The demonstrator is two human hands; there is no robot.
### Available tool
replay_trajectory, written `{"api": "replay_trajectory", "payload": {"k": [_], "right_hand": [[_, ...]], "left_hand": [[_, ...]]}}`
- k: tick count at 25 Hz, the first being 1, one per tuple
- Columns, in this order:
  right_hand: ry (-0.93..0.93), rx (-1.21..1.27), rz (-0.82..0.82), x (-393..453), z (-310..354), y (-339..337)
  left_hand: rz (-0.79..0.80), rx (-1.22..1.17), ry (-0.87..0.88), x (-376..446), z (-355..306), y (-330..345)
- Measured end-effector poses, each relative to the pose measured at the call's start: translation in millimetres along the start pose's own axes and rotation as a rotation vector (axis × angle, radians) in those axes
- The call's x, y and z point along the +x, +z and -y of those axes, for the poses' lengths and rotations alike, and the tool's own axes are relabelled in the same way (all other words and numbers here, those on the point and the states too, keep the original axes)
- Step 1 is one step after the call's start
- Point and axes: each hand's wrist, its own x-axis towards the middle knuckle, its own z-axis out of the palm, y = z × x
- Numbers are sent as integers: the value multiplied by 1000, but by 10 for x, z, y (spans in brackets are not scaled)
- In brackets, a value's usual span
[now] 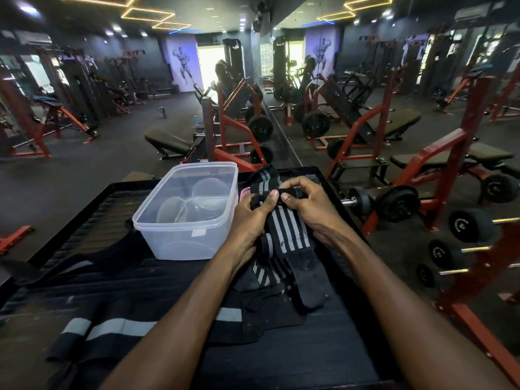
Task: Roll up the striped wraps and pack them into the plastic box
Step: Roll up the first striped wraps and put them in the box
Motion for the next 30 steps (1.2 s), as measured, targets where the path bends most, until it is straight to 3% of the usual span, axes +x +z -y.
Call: {"api": "replay_trajectory", "payload": {"k": [5,10,14,19,24,30], "right_hand": [[170,141,29,9,-9,49],[10,1,-10,-3,-38,16],[-109,-24,26,-7,0,1],[56,181,28,18,-28,43],[-64,83,-15,31,-31,19],[-69,97,66,4,-19,18]], "left_hand": [[-85,78,131,8,-17,-7],[-18,0,55,35,-11,-16],[-76,19,62,11,-14,-6],[-78,40,158,38,1,-19],[-7,-130,88,69,40,1],[-39,-90,143,64,20,2]]}}
